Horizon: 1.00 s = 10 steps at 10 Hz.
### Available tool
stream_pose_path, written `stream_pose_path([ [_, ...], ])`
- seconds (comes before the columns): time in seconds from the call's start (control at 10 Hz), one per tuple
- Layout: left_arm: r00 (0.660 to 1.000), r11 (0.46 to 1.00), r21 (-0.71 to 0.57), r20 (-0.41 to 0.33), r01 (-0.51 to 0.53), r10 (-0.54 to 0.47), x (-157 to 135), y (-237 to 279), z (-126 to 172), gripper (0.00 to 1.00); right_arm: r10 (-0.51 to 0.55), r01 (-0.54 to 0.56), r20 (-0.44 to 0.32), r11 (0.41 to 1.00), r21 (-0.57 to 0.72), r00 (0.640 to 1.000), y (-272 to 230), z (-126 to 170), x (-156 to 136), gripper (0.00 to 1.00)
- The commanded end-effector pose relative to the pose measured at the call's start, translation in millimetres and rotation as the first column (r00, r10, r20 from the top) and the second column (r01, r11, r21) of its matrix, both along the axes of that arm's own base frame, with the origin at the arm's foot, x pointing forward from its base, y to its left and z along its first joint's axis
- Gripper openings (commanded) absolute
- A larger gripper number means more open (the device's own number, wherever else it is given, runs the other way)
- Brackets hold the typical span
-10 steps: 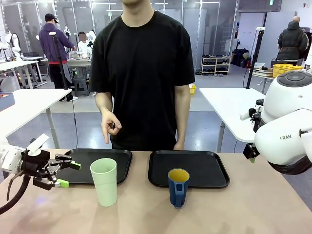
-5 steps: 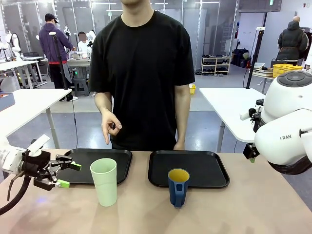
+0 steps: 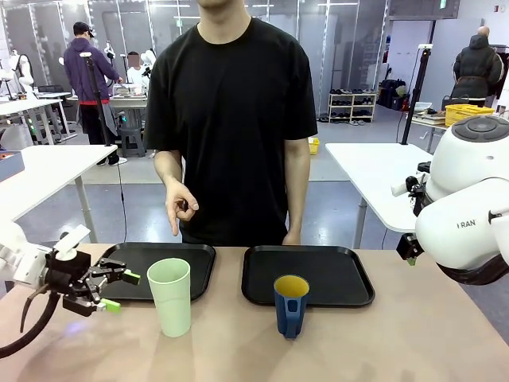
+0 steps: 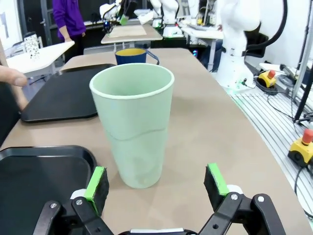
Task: Sort and store the cups by type.
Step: Pick up the Reusable plastic cup.
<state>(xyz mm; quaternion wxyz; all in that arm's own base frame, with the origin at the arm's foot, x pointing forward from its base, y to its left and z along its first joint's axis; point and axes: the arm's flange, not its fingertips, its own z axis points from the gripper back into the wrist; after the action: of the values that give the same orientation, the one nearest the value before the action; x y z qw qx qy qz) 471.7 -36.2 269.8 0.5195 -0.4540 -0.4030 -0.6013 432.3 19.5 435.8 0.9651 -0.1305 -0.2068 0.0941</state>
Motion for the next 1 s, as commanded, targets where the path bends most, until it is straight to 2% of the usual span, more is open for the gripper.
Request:
stream_pose_path([
  [0.0, 0.999, 0.998, -0.047, -0.014, 0.030, -0.031, 11.7, -3.9, -7.3, 1.00, 0.000, 0.000, 0.001, 1.000, -0.001, 1.000, -0.2, -0.7, 0.1, 1.00],
  [0.3, 0.998, 0.993, -0.113, -0.048, 0.037, -0.043, 14.5, -16.1, -25.2, 1.00, 0.000, 0.000, 0.001, 1.000, -0.001, 1.000, -0.2, -0.7, 0.1, 1.00],
  [0.9, 1.000, 0.986, -0.164, -0.006, 0.023, -0.024, 18.7, -39.2, -43.6, 1.00, 0.000, 0.000, 0.001, 1.000, -0.001, 1.000, -0.2, -0.7, 0.1, 1.00],
])
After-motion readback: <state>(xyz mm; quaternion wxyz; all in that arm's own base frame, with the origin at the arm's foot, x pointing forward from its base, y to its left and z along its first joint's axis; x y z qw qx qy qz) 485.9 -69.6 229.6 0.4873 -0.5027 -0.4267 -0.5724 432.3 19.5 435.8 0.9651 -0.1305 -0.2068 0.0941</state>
